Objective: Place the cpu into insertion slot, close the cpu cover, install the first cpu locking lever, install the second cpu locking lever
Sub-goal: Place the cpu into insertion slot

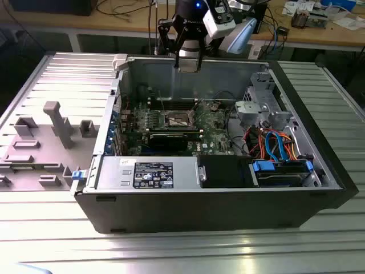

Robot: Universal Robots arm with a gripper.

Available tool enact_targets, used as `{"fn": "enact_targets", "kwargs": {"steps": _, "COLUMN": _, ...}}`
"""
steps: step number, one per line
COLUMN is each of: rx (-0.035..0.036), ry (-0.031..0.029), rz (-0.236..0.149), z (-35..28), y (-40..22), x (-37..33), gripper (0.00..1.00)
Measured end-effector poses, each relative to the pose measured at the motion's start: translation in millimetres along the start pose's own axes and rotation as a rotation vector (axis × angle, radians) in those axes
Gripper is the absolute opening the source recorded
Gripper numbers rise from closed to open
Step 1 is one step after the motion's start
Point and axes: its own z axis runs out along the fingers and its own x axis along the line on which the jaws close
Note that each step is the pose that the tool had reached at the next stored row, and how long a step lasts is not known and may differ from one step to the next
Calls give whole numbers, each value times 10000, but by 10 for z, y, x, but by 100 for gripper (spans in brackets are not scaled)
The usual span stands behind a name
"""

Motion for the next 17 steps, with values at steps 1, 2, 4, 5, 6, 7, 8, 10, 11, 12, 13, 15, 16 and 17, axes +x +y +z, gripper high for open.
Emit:
{"fn": "enact_targets", "kwargs": {"steps": 1, "rx": 0, "ry": 0, "rz": 0, "z": 0, "y": 0, "x": 0, "gripper": 54}}
{"fn": "enact_targets", "kwargs": {"steps": 2, "rx": 0, "ry": 0, "rz": 0, "z": 0, "y": 0, "x": 0, "gripper": 54}}
{"fn": "enact_targets", "kwargs": {"steps": 4, "rx": 0, "ry": 0, "rz": 0, "z": 0, "y": 0, "x": 0, "gripper": 54}}
{"fn": "enact_targets", "kwargs": {"steps": 5, "rx": 0, "ry": 0, "rz": 0, "z": 0, "y": 0, "x": 0, "gripper": 54}}
{"fn": "enact_targets", "kwargs": {"steps": 6, "rx": -2, "ry": 0, "rz": 1, "z": 0, "y": -7, "x": 1, "gripper": 54}}
{"fn": "enact_targets", "kwargs": {"steps": 7, "rx": 1, "ry": -1, "rz": 15, "z": 0, "y": -12, "x": 0, "gripper": 54}}
{"fn": "enact_targets", "kwargs": {"steps": 8, "rx": 1, "ry": -9, "rz": 109, "z": 1, "y": -13, "x": 0, "gripper": 54}}
{"fn": "enact_targets", "kwargs": {"steps": 10, "rx": -4, "ry": -38, "rz": 425, "z": 5, "y": -14, "x": -1, "gripper": 54}}
{"fn": "enact_targets", "kwargs": {"steps": 11, "rx": -6, "ry": -46, "rz": 528, "z": 6, "y": -14, "x": 0, "gripper": 54}}
{"fn": "enact_targets", "kwargs": {"steps": 12, "rx": -8, "ry": -52, "rz": 595, "z": 7, "y": -14, "x": -1, "gripper": 54}}
{"fn": "enact_targets", "kwargs": {"steps": 13, "rx": -8, "ry": -53, "rz": 595, "z": 7, "y": -14, "x": -1, "gripper": 54}}
{"fn": "enact_targets", "kwargs": {"steps": 15, "rx": -8, "ry": -54, "rz": 603, "z": 7, "y": -14, "x": -1, "gripper": 54}}
{"fn": "enact_targets", "kwargs": {"steps": 16, "rx": -8, "ry": -54, "rz": 603, "z": 7, "y": -13, "x": 0, "gripper": 54}}
{"fn": "enact_targets", "kwargs": {"steps": 17, "rx": -8, "ry": -54, "rz": 604, "z": 7, "y": -14, "x": 0, "gripper": 54}}
